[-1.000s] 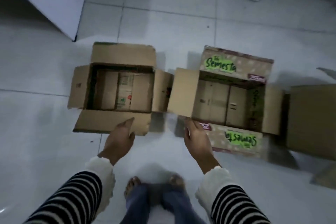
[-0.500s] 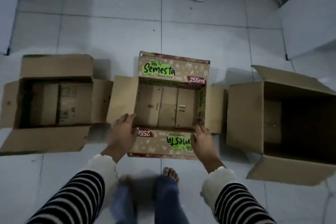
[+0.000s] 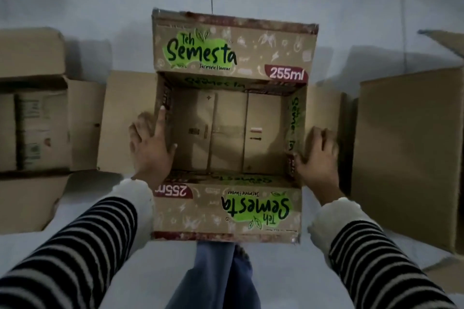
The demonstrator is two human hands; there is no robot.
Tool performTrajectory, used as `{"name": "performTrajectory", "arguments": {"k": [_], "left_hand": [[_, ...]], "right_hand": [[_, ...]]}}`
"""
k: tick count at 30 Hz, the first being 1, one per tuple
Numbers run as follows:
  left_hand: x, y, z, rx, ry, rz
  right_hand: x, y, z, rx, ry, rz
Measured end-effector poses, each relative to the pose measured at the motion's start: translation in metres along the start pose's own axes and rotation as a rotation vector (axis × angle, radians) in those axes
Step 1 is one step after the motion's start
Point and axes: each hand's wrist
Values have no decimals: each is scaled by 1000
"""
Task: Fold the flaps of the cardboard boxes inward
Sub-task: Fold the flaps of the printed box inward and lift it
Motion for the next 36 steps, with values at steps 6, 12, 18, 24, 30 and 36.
{"name": "performTrajectory", "arguments": {"k": [6, 12, 18, 24, 30, 36], "left_hand": [[31, 18, -4, -11, 57, -19], [63, 23, -15, 1, -31, -83], [102, 35, -25, 109, -152, -293], [92, 27, -35, -71, -201, -350], [91, -10, -73, -267, -178, -200], [73, -34, -92, -57, -197, -8]], "right_hand": [[5, 12, 19, -42, 39, -4], [21, 27, 18, 53, 363, 18], [25, 33, 15, 113, 353, 55], [25, 23, 4, 14, 254, 195], [35, -2, -35, -284, 230, 125], [48, -32, -70, -50, 158, -206]]}}
Point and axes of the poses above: each hand's wrist, its own y-axis towards the middle knuckle, its own z-axis out of the palm, x = y × z, and after that the axes turned 6 degrees about z, right-handed
